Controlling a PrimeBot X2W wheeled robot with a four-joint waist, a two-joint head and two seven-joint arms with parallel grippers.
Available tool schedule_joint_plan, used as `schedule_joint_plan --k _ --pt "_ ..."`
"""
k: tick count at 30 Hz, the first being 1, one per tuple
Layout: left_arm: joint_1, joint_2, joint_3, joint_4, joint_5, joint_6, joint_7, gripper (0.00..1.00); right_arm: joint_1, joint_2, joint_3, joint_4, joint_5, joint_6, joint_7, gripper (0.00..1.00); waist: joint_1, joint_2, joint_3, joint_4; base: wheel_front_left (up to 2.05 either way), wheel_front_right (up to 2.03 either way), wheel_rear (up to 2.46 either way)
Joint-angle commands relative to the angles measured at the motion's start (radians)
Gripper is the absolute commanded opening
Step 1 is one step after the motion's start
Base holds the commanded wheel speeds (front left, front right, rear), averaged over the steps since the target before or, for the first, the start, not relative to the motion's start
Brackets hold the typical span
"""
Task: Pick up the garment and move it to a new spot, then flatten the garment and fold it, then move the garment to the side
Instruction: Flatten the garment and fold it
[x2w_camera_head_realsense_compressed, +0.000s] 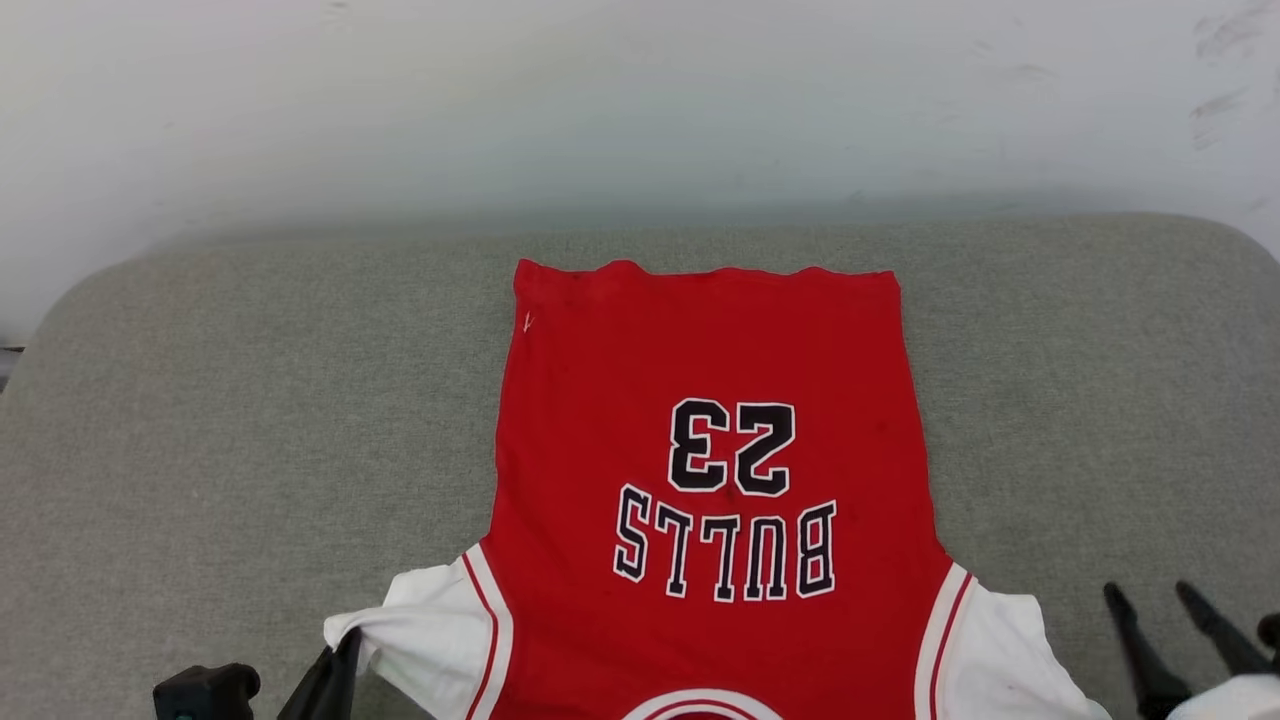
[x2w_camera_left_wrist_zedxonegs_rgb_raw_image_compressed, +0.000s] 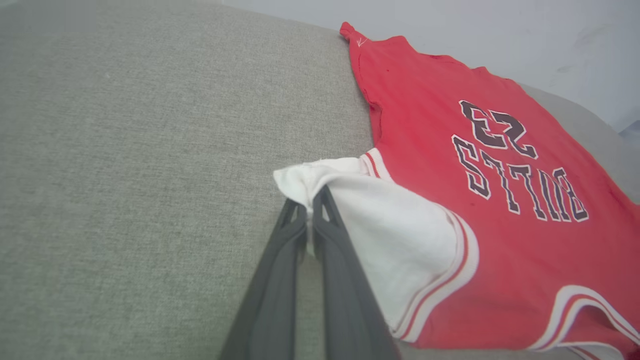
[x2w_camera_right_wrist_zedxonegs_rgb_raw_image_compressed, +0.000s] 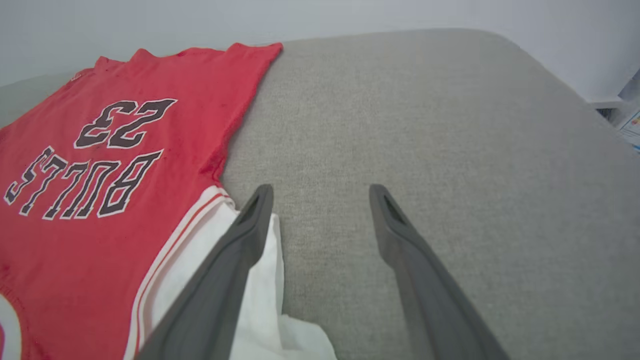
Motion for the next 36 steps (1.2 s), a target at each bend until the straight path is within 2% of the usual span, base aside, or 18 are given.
schedule_joint_plan --k 1,5,10,18,27,32,36 --pt "-0.017 -0.007 -0.003 -0.007 0.010 -0.003 -0.005 0.00 -0.030 -0.020 -0.013 -0.021 -0.007 -0.001 -0.007 1.00 0.0000 0.0000 0.011 0.009 0.00 0.00 0.00" --pt "-0.043 -0.017 -0.005 -0.031 0.037 -0.005 -0.006 0.00 -0.132 -0.073 -0.037 -0.098 -0.016 -0.001 0.019 1.00 0.0000 0.0000 0.044 0.036 0.00 0.00 0.00" --pt "-0.093 -0.035 -0.008 -0.066 0.078 -0.009 -0.007 0.00 -0.324 -0.160 -0.034 -0.171 -0.018 -0.001 0.110 1.00 0.0000 0.0000 0.121 0.089 0.00 0.00 0.00" --pt "-0.168 -0.082 -0.003 -0.116 0.138 -0.027 -0.008 0.00 -0.646 -0.279 0.061 -0.132 0.054 -0.001 0.429 1.00 0.0000 0.0000 0.242 0.176 0.00 0.00 0.00" --pt "-0.242 -0.149 0.000 -0.142 0.201 -0.074 -0.008 0.00 -0.933 -0.329 0.126 0.074 0.118 -0.001 0.933 1.00 0.0000 0.0000 0.374 0.262 0.00 0.00 0.00" --pt "-0.279 -0.192 0.008 -0.148 0.227 -0.102 -0.008 0.00 -1.039 -0.315 0.104 0.142 0.066 -0.001 1.086 1.00 0.0000 0.0000 0.452 0.300 0.00 0.00 0.00" --pt "-0.309 -0.222 0.014 -0.142 0.250 -0.130 -0.008 0.00 -1.110 -0.286 0.066 0.163 0.003 -0.001 1.114 1.00 0.0000 0.0000 0.514 0.329 0.00 0.00 0.00"
